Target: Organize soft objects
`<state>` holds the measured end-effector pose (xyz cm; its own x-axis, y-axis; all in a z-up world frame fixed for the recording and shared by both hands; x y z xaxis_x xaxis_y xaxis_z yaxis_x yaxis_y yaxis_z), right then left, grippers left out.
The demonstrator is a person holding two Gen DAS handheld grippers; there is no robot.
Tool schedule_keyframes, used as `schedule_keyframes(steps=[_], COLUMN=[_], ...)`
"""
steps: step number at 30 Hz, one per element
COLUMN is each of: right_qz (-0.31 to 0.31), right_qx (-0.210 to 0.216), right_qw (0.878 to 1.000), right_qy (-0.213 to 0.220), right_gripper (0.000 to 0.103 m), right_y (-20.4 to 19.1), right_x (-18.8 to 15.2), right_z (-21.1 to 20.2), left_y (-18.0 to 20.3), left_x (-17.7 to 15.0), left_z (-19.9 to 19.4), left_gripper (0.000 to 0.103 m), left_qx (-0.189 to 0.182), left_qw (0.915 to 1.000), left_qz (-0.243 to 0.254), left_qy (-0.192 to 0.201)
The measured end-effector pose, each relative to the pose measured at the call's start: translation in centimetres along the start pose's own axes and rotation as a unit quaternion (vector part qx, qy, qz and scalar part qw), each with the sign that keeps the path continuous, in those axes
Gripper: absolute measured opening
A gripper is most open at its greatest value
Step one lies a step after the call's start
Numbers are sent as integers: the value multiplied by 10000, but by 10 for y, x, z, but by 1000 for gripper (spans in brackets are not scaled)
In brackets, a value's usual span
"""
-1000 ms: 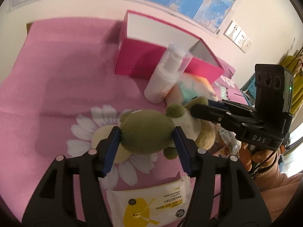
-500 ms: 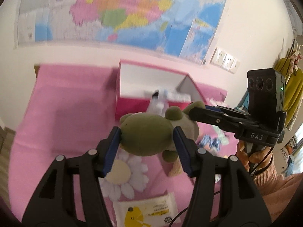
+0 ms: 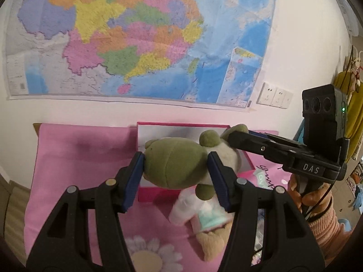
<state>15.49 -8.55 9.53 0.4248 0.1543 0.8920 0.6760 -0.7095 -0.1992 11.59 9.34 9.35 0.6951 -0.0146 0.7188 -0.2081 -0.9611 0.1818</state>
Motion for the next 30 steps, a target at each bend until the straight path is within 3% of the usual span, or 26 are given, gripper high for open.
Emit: schedule_keyframes(steps=[16, 21, 30], right_qz=[862, 1066, 1019], right_qx=[-451, -658, -770], right_qw=[9934, 9889, 9887], right_qy=[-601, -799, -790], right_gripper=[25, 32, 38], right_y=[89, 102, 99], right_x=[-3, -11, -25], right_z=[61, 74, 54], left_y=[-20, -24, -18], left_x=[10, 8, -2], left_z=[108, 112, 76], left_gripper=[59, 59, 59], left_qx=[-88, 34, 60], left_qw=[9943, 9930, 9964], left_qz=[-357, -494, -457], left_qy=[-1002, -1069, -713])
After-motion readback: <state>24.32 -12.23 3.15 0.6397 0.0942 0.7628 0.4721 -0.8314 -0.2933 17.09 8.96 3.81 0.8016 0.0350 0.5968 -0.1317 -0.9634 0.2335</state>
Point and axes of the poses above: each gripper's, at about its wrist camera, not at the fingertips, and z roughly the way its jaws point, y to its right, x to its top, the point moved 2 cm from there along z, roughly the way its jaws point, and after that the axes turned 11 degrees about -y, right-handed, at the moved point
